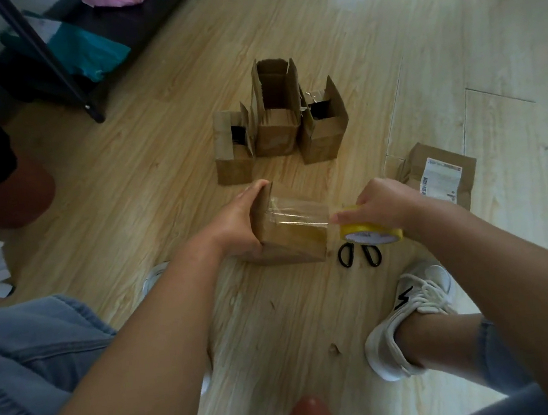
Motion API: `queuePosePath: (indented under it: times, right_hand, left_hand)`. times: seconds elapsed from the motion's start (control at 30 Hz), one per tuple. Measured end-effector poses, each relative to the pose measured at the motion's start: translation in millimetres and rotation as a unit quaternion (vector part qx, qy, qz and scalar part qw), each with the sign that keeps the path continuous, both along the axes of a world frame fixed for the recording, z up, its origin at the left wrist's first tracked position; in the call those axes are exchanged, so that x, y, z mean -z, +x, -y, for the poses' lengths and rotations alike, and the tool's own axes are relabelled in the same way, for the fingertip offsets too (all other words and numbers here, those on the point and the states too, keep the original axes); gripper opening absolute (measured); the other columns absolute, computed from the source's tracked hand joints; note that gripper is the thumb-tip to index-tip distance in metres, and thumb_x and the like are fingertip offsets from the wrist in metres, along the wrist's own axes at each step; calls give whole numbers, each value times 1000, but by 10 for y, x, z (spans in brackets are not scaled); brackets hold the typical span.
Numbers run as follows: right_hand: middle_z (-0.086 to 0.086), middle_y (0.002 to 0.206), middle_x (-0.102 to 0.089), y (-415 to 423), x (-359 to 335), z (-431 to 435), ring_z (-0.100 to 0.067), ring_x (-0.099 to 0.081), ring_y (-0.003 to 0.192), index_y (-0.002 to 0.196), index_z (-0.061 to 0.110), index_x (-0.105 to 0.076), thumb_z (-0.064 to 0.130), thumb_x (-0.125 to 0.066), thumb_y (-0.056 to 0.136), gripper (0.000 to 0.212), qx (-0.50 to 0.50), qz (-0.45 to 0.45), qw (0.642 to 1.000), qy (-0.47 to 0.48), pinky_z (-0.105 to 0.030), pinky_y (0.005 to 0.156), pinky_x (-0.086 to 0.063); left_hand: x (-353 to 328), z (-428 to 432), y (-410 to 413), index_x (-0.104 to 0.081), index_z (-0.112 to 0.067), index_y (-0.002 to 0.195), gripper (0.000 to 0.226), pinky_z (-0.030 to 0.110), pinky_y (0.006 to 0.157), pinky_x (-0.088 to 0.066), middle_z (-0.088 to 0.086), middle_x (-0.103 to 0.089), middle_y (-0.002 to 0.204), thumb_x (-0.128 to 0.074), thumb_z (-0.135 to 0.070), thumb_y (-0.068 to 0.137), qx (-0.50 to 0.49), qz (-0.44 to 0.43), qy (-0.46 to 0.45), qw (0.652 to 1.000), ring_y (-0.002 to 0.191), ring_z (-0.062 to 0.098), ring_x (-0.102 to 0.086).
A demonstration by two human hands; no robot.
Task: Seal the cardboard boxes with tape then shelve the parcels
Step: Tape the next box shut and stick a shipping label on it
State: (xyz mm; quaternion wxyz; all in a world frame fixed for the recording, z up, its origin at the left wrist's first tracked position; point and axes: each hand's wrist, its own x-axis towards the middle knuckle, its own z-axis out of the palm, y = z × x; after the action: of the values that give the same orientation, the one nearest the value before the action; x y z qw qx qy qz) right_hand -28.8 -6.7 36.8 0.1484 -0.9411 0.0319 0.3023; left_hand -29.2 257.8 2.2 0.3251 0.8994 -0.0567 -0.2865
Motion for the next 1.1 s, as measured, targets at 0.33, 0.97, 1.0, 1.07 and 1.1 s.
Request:
queuePosePath:
  times: [0.33, 0.97, 1.0, 1.07, 1.1]
  right_hand:
    - [-5, 65, -48, -38, 169, 74, -17, -45, 58, 74, 2, -66, 64, -66, 83, 63, 66, -8, 996, 65, -26, 51, -33]
    - [-1, 83, -69, 68, 43, -301, -19, -66, 77, 85, 12, -70, 67, -59, 86, 56, -31, 129, 988, -77, -29, 63, -53]
    - [-1, 79, -67, 73, 35, -366, -17, -64, 72, 80, 14, -68, 66, -59, 86, 53, -35, 129, 987, -84, -27, 59, -51]
    - [1, 68, -58, 76, 31, -474, -14, -54, 61, 66, 15, -58, 62, -61, 86, 51, -30, 120, 988, -87, -24, 52, -42]
    - [2, 64, -54, 71, 32, -505, -14, -51, 57, 63, 15, -54, 60, -62, 86, 52, -23, 115, 989, -86, -24, 50, -39]
  left_hand:
    - [-46, -33, -4, -10, -47, 153, 129, 37, 104, -46, -9, -32, 152, -85, 0, 60, -44, -50, -63, 996, 133, 19, -41]
    - [148, -183, -48, 0, -47, 154, 138, 38, 116, -32, -9, -19, 161, -81, 15, 61, -131, -168, -223, 951, 146, 12, -22]
    - [154, -225, -44, 2, -47, 153, 137, 39, 117, -31, -11, -19, 160, -79, 17, 63, -127, -174, -221, 951, 145, 10, -21]
    - [146, -301, -44, 2, -50, 152, 135, 43, 116, -33, -12, -20, 160, -76, 18, 66, -117, -182, -208, 954, 145, 10, -23]
    - [151, -327, -44, 1, -52, 151, 133, 43, 114, -36, -11, -21, 161, -75, 18, 67, -116, -180, -199, 956, 146, 13, -24]
